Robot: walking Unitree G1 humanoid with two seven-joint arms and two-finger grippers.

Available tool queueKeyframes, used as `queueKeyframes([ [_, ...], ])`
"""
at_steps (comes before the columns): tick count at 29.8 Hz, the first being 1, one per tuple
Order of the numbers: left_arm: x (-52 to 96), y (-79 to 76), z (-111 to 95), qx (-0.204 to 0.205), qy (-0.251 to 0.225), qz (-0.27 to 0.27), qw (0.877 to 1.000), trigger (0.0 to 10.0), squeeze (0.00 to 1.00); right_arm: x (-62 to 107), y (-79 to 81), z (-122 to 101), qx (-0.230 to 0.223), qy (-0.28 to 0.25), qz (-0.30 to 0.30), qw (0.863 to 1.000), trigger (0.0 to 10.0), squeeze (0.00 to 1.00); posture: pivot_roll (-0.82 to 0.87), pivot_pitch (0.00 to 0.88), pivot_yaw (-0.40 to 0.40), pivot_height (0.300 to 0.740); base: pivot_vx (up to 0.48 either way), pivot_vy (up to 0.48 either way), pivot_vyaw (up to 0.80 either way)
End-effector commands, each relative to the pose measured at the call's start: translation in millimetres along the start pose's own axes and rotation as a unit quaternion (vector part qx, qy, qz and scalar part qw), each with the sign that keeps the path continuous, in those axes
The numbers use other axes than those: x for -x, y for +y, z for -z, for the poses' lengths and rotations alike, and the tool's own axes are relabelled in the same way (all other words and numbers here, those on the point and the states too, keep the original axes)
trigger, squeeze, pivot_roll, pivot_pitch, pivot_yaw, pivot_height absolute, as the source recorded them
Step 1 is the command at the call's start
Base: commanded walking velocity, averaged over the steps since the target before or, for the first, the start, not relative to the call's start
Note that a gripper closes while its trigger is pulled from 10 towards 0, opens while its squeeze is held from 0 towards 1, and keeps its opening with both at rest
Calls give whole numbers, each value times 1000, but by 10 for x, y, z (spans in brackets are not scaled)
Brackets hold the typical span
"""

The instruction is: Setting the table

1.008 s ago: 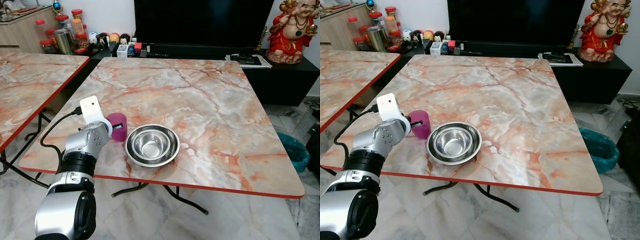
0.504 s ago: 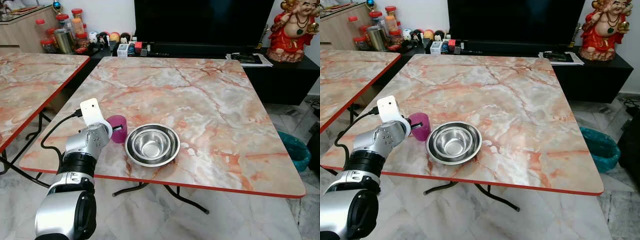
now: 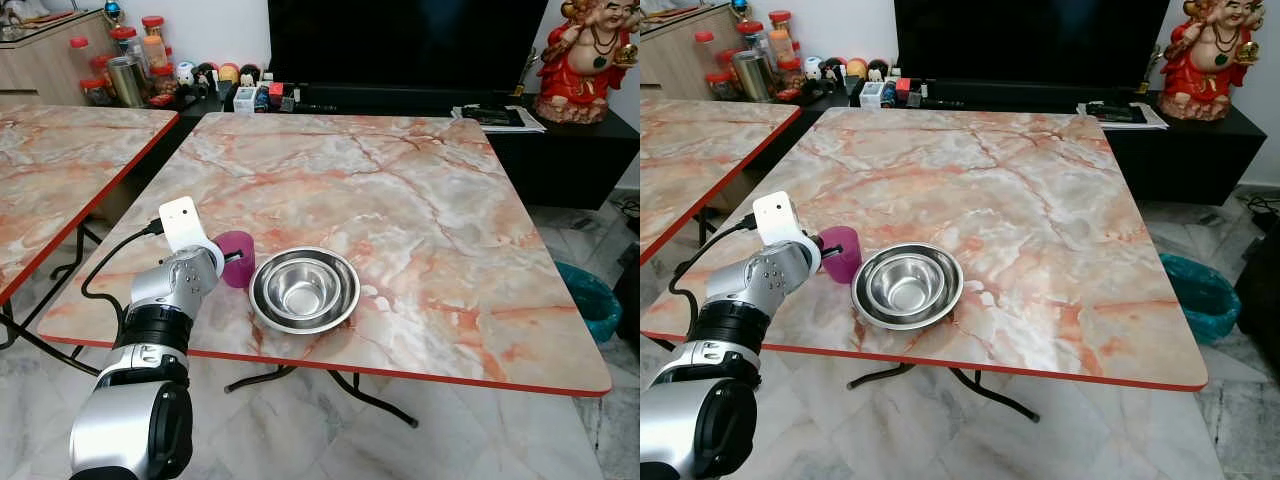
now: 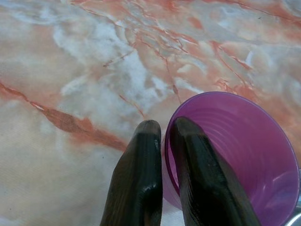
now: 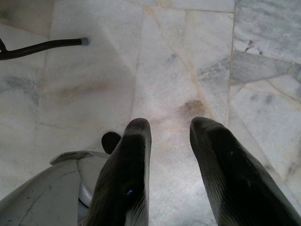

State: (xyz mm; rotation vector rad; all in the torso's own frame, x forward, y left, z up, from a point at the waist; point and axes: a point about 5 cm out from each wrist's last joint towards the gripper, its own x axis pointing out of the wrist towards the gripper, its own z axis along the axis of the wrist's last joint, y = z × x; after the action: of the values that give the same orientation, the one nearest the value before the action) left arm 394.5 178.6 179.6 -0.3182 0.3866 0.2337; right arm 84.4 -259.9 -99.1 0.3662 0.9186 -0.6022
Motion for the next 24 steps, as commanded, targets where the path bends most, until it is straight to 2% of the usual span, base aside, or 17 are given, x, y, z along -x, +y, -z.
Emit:
queueKeyframes([
  [1,2,-34,-31,-3,-4,5,1000,10000,1000,8,-21,13,-7,-2,6,1000,10000,0,38,63,15,740,0,0,0],
  [2,3,-39,-33,-3,-5,6,1000,10000,1000,8,-22,13,-7,-2,6,1000,10000,0,38,63,15,740,0,0,0],
  [3,6,-44,-45,-3,-9,6,1000,10000,0,7,-21,12,-7,-2,6,1000,10000,0,39,63,14,740,0,0,0],
  [15,83,-64,-348,11,-69,12,998,10000,0,5,-19,6,-6,-2,6,1000,10000,0,43,62,10,740,0,0,0],
  [22,116,-87,-400,22,-76,22,997,10000,0,3,-17,-1,-6,-2,5,1000,10000,0,42,59,7,740,0,0,0],
  [24,147,-87,-465,24,-95,27,995,10000,0,3,-17,0,-6,-3,5,1000,10000,0,41,60,7,740,0,0,0],
])
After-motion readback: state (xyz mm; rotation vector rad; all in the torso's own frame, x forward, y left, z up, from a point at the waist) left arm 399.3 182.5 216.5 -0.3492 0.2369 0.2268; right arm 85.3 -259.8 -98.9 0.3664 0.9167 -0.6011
